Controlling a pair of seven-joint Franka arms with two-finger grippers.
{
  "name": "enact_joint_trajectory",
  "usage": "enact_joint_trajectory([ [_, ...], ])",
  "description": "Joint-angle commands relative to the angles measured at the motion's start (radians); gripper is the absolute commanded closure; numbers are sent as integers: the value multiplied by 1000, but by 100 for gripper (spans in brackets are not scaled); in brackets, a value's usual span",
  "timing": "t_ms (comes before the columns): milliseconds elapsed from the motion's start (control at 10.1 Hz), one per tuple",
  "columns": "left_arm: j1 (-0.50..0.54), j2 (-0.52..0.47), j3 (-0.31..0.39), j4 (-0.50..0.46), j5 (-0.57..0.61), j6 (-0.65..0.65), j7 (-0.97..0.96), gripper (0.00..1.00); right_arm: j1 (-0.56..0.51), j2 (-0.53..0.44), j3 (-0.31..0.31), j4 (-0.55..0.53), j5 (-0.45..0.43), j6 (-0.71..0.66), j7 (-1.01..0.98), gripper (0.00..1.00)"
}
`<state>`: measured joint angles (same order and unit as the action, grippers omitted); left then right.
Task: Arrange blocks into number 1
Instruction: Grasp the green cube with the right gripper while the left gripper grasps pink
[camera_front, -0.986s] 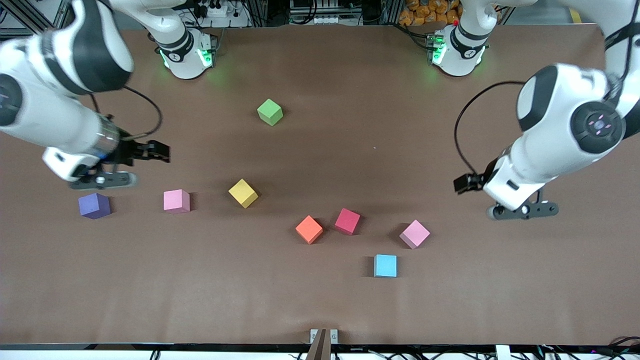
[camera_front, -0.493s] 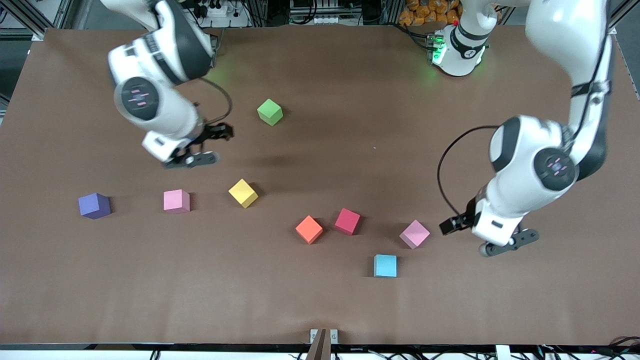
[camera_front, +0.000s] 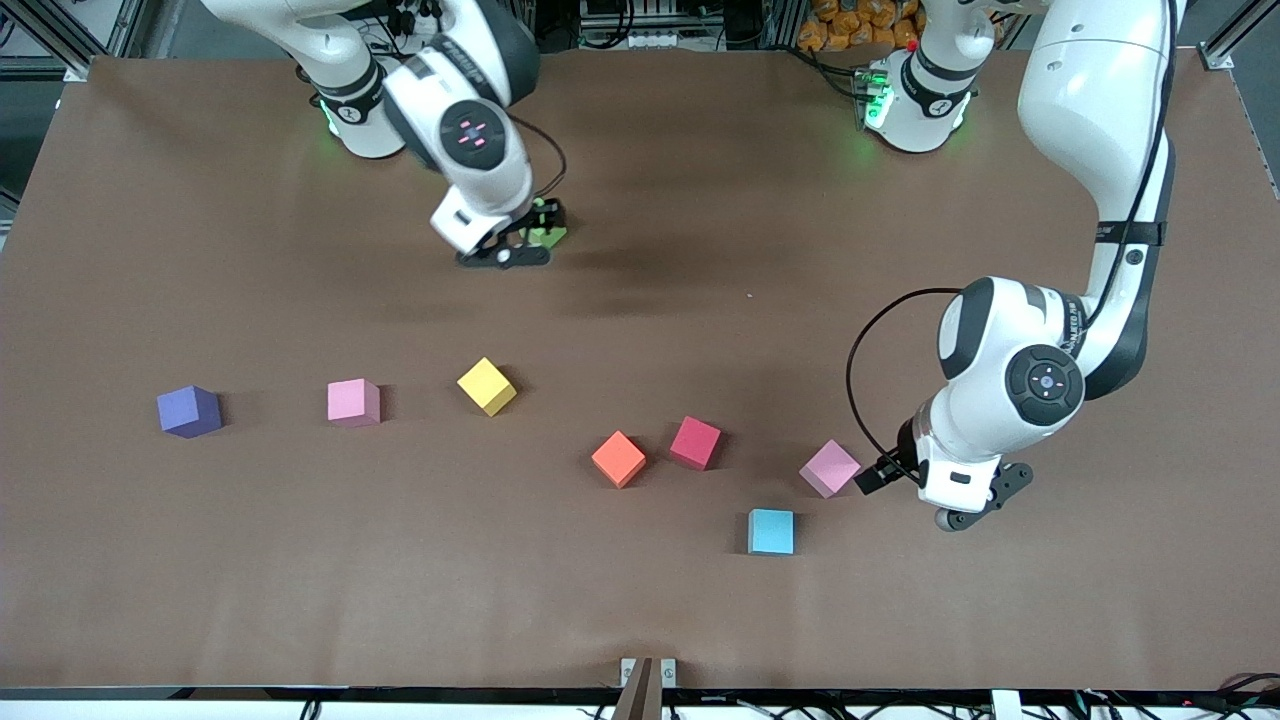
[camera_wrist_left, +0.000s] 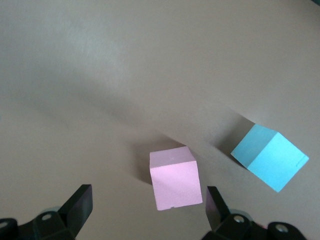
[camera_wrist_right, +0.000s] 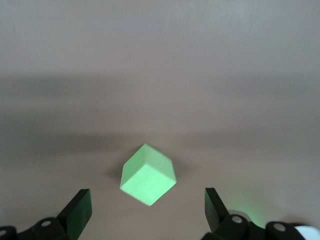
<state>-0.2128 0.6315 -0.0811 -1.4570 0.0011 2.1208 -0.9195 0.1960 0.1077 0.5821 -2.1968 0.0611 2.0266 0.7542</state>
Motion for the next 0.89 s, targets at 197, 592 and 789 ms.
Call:
enact_joint_trajectory([
  [197, -53, 108, 6, 29, 85, 19, -245, 0, -15, -33, 70, -200, 58, 189, 351, 0],
  [592, -54, 134, 6, 29, 85, 59, -252, 0, -9, -1, 102, -343, 126, 435, 468, 0],
  [789, -54, 139, 6, 29, 82, 61, -262, 0, -7, 41, 102, -345, 126, 480, 475, 0],
])
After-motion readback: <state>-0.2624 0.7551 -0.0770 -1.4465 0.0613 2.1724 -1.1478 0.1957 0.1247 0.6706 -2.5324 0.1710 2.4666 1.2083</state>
